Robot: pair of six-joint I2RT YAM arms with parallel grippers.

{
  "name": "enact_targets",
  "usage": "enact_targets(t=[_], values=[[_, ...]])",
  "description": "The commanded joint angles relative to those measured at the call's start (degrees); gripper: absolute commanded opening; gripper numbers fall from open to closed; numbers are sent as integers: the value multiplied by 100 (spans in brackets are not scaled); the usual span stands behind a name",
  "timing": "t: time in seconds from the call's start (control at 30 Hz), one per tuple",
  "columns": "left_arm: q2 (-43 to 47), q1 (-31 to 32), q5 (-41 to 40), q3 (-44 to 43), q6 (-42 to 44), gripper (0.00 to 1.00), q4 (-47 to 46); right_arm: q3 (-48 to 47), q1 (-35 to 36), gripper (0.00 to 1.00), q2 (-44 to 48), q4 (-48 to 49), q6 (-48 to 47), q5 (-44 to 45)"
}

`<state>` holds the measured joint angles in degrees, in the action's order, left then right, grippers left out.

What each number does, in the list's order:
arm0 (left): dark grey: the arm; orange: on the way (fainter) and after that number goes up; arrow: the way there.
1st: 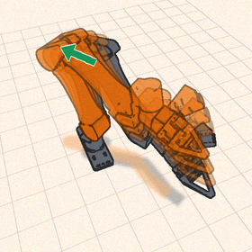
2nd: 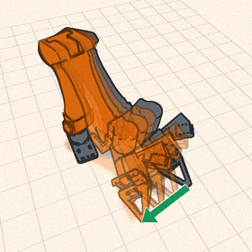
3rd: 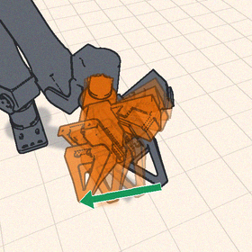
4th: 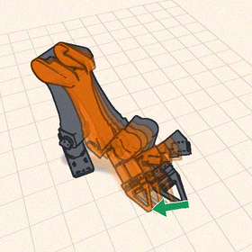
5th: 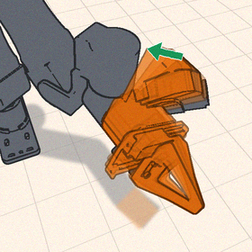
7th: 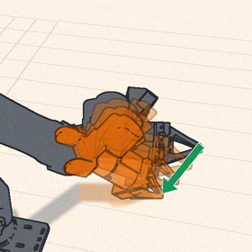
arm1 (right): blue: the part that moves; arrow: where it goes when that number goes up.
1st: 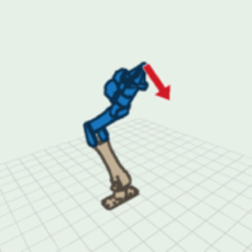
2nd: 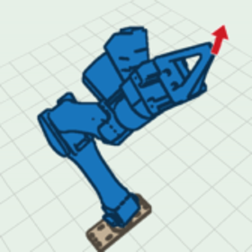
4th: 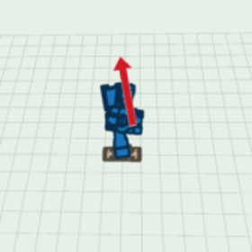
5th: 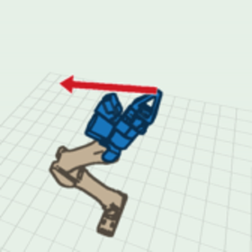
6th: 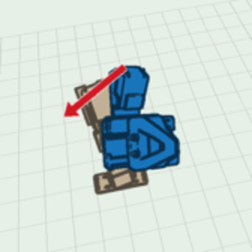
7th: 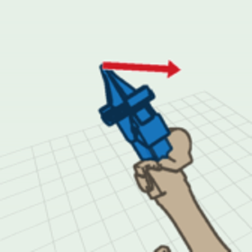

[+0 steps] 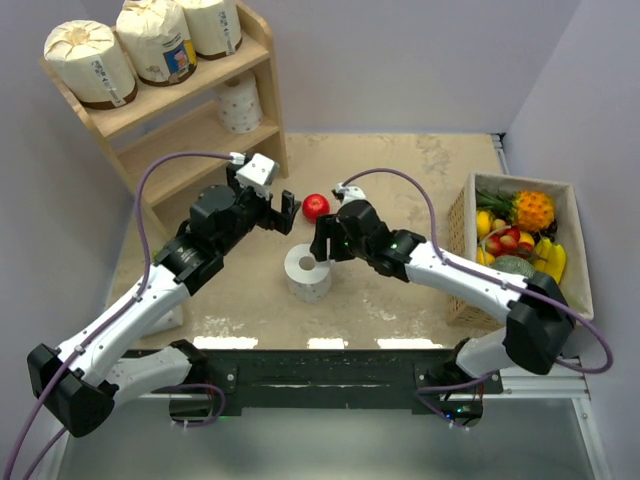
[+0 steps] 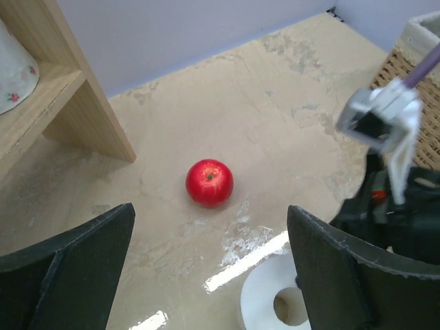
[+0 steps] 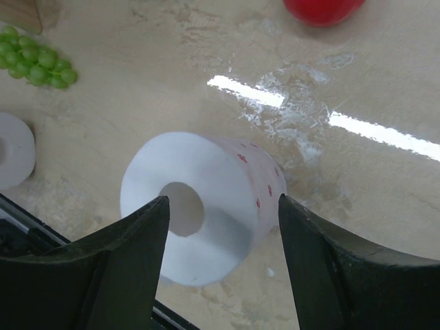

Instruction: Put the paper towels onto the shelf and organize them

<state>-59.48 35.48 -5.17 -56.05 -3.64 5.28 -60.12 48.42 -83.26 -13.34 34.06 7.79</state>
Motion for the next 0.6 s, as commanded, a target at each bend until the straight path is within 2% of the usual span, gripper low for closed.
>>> enact_targets(t=[0.0,0.13,0.27,0.4,0.57], values=[[-221,178,-221,-652,250,96,735,-79,18,69,1030,-414,-224,1185],[-607,686,-642,-907,57,95,1387,87,0,69,1917,-914,-374,2171],[-1196,1363,-1117,-1109,-286,92,2186,150,-8,69,2918,-1258,-480,2753],[-1644,1855,-1013,-1215,-796,89,2425,123,-8,69,3535,-1469,-629,3131],[-2128,2094,-556,-1373,-1164,85,2618,149,-8,70,3914,-1654,-708,3351]])
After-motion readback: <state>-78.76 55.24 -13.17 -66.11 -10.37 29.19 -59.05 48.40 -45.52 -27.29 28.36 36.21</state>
